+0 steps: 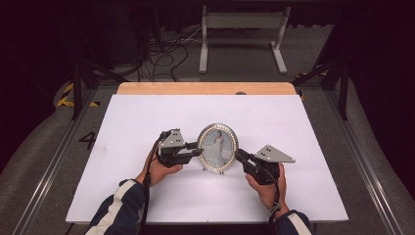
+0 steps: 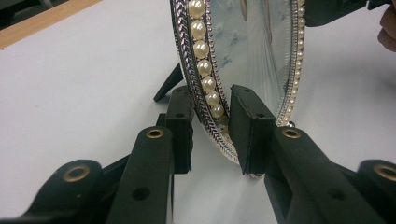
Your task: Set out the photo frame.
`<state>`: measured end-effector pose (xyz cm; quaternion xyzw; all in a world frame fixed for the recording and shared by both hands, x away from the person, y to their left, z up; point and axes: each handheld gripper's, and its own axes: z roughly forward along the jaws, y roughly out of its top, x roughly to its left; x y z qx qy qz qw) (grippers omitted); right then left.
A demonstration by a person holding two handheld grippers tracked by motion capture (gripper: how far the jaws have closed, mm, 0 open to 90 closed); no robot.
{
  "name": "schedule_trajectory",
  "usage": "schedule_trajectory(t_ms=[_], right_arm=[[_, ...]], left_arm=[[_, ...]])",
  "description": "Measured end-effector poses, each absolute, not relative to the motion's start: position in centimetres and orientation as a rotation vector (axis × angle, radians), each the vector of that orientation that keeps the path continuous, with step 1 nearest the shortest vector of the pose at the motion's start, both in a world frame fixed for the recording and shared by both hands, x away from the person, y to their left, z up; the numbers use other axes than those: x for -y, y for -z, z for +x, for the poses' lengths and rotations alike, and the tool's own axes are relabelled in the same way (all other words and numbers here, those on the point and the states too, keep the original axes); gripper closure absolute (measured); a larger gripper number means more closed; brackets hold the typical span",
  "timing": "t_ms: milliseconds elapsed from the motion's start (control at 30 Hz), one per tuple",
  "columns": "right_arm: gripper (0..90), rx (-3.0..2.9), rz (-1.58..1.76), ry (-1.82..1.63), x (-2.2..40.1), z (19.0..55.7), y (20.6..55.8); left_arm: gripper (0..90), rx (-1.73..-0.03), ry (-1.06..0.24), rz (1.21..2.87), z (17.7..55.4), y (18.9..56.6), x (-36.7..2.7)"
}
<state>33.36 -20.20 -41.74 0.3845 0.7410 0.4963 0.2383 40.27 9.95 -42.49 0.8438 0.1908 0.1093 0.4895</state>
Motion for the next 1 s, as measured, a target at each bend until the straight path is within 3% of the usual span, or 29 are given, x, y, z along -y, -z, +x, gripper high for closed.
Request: schedule_trajectory(t_ms=[1000], right_arm=[[80.2,-2.03,1.024,-1.33,20.02,34.1,41.49]], left_arm=[[70.3,-0.471,-0.307,2.06,39.4,42.54,-9.95]])
